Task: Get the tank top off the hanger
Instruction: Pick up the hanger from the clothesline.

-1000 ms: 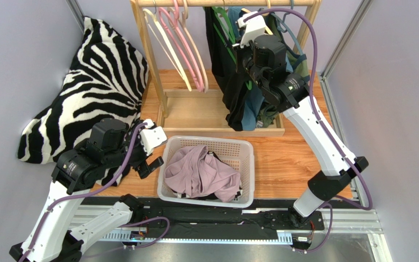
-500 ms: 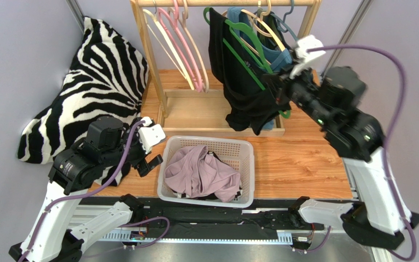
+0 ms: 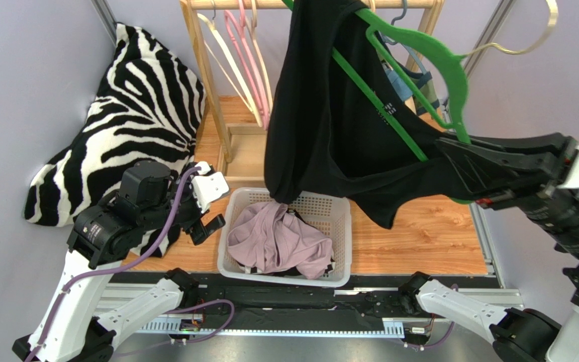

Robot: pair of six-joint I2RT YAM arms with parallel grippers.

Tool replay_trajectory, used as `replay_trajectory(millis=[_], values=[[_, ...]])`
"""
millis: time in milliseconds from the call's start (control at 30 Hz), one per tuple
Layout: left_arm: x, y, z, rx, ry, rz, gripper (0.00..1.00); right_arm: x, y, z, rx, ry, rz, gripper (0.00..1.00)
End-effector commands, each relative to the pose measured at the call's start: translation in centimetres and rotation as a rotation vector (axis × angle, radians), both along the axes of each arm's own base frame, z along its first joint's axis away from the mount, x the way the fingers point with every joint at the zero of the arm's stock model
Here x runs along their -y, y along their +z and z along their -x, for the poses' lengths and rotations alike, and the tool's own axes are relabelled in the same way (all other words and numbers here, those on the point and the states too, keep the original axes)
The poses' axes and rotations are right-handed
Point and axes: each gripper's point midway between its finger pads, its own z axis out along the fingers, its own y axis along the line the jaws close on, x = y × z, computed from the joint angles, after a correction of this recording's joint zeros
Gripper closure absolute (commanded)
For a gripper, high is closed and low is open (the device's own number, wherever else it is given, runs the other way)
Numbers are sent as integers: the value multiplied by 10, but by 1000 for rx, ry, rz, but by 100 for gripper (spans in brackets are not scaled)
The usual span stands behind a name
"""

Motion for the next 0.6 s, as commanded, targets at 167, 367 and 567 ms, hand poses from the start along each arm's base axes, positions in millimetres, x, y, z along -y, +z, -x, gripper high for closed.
replay_trajectory(millis=[167,367,567], values=[[7,13,1,7,-23,44,1,15,61,59,195,144,-155,100],[6,14,1,6,-15,46,1,12,75,59,234,163,-191,100],[6,13,2,-4,-17,47,1,23,111,89,362,233,-290,100]])
